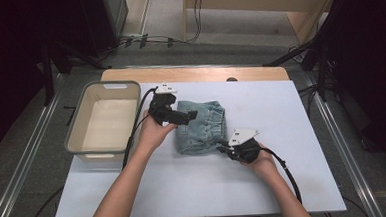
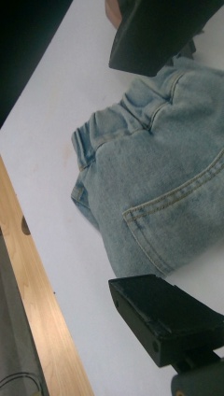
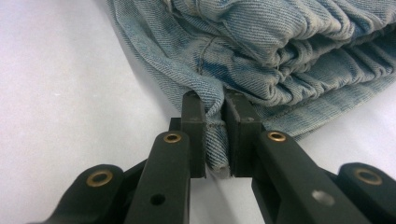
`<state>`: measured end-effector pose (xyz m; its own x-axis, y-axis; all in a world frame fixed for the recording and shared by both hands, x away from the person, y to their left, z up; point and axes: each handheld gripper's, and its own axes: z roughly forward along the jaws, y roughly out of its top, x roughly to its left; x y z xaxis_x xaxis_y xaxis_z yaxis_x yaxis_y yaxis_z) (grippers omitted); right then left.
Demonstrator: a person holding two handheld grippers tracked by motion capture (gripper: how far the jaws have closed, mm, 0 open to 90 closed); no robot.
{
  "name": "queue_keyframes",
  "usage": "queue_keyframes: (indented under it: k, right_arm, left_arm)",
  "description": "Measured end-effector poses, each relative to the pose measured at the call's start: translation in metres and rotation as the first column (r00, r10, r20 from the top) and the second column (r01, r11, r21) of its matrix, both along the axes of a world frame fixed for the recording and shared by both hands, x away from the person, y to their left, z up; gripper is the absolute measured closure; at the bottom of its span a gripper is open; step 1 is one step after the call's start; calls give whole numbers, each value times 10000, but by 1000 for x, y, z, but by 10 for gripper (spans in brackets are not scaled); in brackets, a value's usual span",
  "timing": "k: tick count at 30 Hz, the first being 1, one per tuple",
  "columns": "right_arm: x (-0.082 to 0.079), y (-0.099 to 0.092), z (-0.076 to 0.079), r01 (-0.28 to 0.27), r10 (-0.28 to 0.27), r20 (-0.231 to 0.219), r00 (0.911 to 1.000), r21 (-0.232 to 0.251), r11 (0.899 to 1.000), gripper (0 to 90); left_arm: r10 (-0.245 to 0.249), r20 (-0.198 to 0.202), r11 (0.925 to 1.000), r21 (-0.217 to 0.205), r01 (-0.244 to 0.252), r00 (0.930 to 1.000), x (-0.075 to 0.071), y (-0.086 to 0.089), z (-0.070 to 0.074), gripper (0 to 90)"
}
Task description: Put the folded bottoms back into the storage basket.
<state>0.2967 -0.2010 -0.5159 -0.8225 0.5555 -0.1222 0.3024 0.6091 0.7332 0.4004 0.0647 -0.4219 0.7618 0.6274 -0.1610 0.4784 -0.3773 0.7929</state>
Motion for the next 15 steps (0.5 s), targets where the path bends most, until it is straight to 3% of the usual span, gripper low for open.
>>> queue_keyframes:
  k: [10,15]
  right_arm:
    - [0,0,0,-6,6,-14,10000,-30,10000,787]
    - [-1,0,0,4,-4,-73,10000,-18,10000,787]
  left_arm:
    - [358,-173,9990,291,-353,9992,22,-8,-2,0]
    - [616,-395,9981,51,-615,9973,32,-6,-8,0]
